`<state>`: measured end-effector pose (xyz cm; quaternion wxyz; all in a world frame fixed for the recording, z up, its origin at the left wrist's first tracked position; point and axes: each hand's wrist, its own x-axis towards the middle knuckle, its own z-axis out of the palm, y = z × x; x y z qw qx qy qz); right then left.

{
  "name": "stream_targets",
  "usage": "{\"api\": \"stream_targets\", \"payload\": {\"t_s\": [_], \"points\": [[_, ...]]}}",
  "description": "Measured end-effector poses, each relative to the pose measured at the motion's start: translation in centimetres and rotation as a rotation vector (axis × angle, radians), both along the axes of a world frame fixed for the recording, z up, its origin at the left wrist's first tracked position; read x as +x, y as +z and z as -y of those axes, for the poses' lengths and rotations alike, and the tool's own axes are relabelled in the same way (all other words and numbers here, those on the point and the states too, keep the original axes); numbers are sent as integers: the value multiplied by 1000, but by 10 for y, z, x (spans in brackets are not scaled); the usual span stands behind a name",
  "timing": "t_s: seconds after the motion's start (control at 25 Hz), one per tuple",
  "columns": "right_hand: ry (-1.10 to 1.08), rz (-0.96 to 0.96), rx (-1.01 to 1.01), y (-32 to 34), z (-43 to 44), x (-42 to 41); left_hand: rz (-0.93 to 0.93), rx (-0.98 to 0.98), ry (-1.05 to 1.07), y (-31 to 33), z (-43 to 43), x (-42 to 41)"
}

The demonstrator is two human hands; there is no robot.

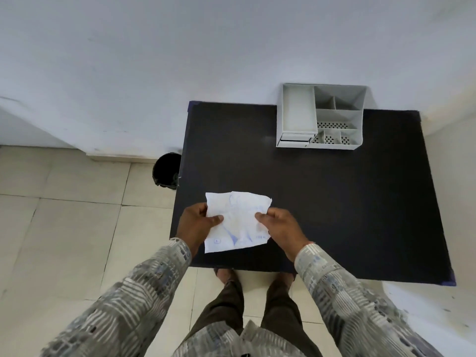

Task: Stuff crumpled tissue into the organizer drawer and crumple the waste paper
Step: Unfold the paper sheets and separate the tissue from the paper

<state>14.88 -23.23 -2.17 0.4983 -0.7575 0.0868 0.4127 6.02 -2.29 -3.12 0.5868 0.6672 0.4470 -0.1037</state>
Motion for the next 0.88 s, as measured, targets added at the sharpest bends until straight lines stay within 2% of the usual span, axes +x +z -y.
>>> {"api": "stream_targets", "payload": {"t_s": [0.08,0.16,0.24,0.32,0.4,0.48,0.56,0.64,0.68,0.76,0.88], "points": [[-248,-333,241,-12,0,2,-8,42,-19,-14,-6,2],[-331,-509,347,-31,1,5,-33,-12,-26,-28,-14,5],[-296,-579,383,-41,0,7,-70,-83,-34,-39,-20,6],[-317,-608,468,-48,1,10,-91,-70,-40,-47,-25,7],[-492,-671,596,-62,6,14,-95,-21,-30,-52,-27,6],[-585,-714,614,-73,9,18,-117,11,-26,-57,-29,5],[-347,-627,432,-75,3,17,-149,-2,-49,-63,-30,3],[-61,-441,199,-71,-11,10,-159,-9,-102,-68,-29,0],[5,-377,142,-71,-17,7,-155,9,-125,-71,-29,0],[53,-320,115,-75,-26,4,-134,30,-135,-71,-28,-1],[45,-428,206,-83,-27,4,-119,15,-119,-71,-30,-2]]}}
